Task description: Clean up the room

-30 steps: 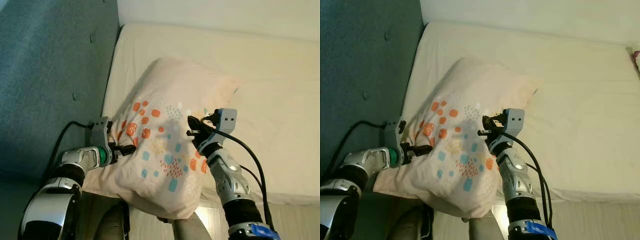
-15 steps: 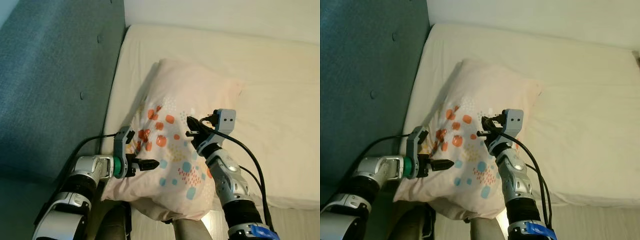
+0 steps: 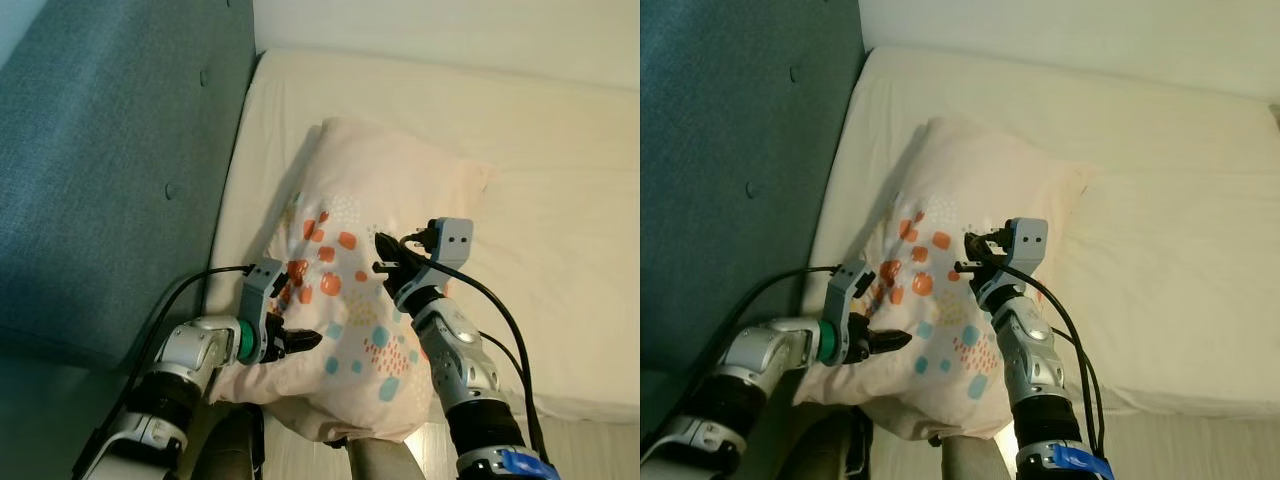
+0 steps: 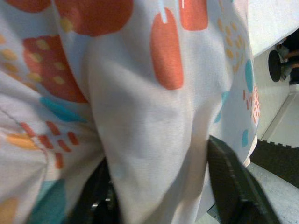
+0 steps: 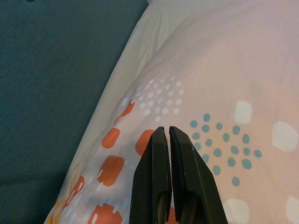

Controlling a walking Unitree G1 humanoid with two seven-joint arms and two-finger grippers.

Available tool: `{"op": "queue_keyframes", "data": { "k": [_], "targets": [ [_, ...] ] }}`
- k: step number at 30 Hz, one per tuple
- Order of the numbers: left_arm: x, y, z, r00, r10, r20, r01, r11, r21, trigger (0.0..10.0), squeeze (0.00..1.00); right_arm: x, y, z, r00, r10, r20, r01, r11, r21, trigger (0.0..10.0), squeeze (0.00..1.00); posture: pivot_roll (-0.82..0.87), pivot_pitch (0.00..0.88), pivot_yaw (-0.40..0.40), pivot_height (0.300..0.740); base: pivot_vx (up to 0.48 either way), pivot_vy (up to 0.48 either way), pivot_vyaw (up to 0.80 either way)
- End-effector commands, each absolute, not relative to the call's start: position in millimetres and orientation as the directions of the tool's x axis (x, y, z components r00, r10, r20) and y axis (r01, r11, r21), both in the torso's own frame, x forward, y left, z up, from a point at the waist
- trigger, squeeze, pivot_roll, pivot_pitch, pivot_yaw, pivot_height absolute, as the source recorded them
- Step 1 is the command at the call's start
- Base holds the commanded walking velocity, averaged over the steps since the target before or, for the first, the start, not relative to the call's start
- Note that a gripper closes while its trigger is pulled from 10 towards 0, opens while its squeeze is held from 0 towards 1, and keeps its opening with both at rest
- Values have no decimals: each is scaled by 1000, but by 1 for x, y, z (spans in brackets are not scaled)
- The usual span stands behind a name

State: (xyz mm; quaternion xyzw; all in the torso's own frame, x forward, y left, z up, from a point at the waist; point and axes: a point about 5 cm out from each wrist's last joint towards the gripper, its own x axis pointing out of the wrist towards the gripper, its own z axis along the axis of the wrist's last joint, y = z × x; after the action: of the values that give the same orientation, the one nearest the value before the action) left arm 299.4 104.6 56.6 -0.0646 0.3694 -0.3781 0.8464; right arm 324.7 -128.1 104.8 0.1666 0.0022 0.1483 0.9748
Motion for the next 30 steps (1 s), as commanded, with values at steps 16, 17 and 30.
{"op": "queue_keyframes", "data": {
  "k": [16,17,30],
  "targets": [
    [277,96,54,400,-722,-565,617,667,-416,0,0,322,-134,96,966,259,17,-248,903,351,10000,0,-15,268,26,740,0,0,0],
    [276,97,56,401,-723,-563,619,666,-415,0,0,322,-134,96,966,258,17,-248,903,351,10000,0,-15,268,26,740,0,0,0],
    [273,95,91,450,-752,-481,691,635,-346,0,0,323,-138,96,972,233,14,-224,910,349,10000,0,-7,269,32,740,0,0,0]
  ]
}}
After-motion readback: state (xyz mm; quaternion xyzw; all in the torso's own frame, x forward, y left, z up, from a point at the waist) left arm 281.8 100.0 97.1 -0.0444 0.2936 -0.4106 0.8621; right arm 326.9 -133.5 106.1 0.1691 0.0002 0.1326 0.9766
